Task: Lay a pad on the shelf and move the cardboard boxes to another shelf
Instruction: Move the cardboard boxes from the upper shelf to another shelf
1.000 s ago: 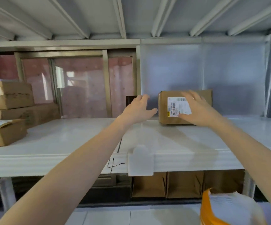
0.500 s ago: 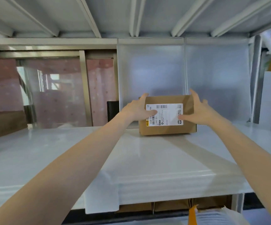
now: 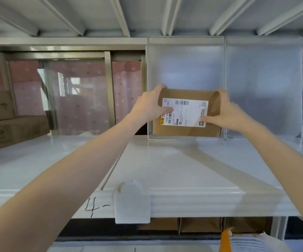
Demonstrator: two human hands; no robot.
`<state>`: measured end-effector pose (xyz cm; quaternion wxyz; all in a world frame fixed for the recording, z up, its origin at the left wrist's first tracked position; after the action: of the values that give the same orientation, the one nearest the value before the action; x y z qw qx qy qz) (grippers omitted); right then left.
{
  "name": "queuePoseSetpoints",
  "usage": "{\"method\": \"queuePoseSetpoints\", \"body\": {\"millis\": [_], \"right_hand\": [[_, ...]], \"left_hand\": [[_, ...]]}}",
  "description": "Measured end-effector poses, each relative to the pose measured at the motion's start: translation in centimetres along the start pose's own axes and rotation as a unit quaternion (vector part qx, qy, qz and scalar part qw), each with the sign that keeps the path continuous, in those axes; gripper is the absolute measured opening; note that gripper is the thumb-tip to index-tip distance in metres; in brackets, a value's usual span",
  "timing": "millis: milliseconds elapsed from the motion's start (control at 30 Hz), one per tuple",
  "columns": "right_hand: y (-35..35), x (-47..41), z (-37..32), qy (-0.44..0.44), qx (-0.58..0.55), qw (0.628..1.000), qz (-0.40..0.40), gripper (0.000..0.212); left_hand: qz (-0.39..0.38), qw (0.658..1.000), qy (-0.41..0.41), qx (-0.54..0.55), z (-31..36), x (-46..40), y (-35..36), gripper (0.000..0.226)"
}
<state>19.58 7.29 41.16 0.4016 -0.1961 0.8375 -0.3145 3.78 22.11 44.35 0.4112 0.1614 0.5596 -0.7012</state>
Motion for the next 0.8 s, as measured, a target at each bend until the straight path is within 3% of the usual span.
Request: {"method": "queuePoseSetpoints", "body": {"millis": [267, 533, 800], "right_hand": [[3.5, 1.1, -10.9, -0.09, -0.007, 0.995, -0.043, 0.09], [11.1, 3.9, -22.8, -0.159, -0.051, 0.974, -0.151, 0.087], [18.3, 6.3, -30.9, -0.168, -0.041, 0.967, -0.185, 0.087]], "left_hand": [[0.055, 0.997, -0.059, -0.015, -7.0, 4.1, -9.0, 0.073], [0.09, 0.984, -0.138, -0.065, -15.6, 11.9, -18.2, 0.07], [0.1, 0.97, -0.186, -0.124, -21.2, 19.0, -24.2, 0.064]]}}
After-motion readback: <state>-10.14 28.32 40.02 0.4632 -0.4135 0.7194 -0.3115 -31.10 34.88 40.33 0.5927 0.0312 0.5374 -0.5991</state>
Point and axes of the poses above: each hand's wrist, its own x-axis away from the middle knuckle, its own y-axis out of the palm, z = x × y, the point moved 8 cm from there along -x, towards the middle knuckle, and after that the axes turned 2 degrees about x, right-handed, at the moved point
